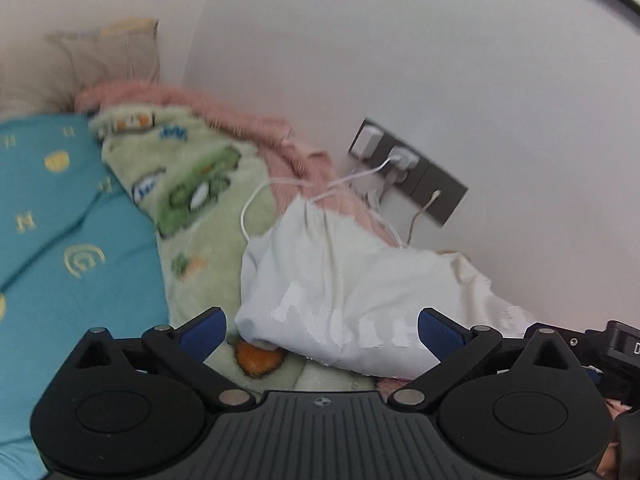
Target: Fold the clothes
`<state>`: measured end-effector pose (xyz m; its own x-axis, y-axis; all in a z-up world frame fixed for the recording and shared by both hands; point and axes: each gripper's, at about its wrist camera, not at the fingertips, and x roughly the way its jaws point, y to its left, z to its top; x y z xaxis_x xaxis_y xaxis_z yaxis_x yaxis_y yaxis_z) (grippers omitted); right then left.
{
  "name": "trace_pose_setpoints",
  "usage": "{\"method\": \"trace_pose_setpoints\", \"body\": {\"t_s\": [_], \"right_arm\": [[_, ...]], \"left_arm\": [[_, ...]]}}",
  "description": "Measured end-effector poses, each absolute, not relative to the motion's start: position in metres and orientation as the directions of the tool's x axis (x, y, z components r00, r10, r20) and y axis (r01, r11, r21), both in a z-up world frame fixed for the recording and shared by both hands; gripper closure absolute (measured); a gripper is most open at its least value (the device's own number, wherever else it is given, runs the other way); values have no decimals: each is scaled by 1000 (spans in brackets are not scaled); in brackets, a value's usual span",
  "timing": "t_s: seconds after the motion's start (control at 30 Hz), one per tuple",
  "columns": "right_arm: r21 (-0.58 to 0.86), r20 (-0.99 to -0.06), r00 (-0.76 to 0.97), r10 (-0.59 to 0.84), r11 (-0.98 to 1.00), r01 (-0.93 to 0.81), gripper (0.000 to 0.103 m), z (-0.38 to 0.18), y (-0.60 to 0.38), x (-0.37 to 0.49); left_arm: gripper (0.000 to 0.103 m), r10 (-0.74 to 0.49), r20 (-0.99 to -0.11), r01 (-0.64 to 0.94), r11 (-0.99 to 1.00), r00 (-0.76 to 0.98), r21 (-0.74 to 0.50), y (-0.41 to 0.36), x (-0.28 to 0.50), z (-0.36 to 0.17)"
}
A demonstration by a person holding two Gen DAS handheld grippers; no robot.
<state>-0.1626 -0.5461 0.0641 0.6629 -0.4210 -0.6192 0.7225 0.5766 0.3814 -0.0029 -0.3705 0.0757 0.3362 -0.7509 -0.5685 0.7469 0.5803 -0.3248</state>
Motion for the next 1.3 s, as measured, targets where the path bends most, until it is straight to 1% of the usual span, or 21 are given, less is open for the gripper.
{"method": "trace_pose_setpoints", "body": {"t_s": [0.17, 0.37, 0.57, 0.67, 0.77, 0.9, 1.13, 1.3], "right_arm": [[339, -545, 706, -453, 650, 679, 8, 109, -501, -187], [318, -466, 763, -449, 719, 618, 8, 148, -447, -219], [293, -389, 794, -467, 754, 587, 8, 159, -402, -248], [291, -355, 806, -473, 764, 576, 8, 158, -383, -261], [268, -333, 813, -478, 778, 568, 8, 155, -363, -268], [227, -296, 815, -498, 792, 566, 8, 151, -340, -274], [147, -241, 817, -523, 813, 563, 8, 148, -315, -278], [100, -211, 818, -534, 821, 562, 8, 148, -301, -275]], "left_arm": [[0, -772, -480, 772, 579, 417, -260, -321, -49, 122], [0, -787, -362, 791, 585, 500, -180, -261, -105, 175], [0, -766, -255, 770, 629, 590, -107, -206, -163, 196], [0, -780, -211, 783, 616, 590, -87, -186, -188, 201], [0, -798, -199, 800, 593, 569, -91, -173, -202, 200], [0, -776, -199, 781, 620, 598, -71, -164, -210, 189], [0, -758, -203, 755, 646, 619, -111, -140, -202, 166], [0, -746, -197, 744, 661, 636, -98, -133, -200, 158]]}}
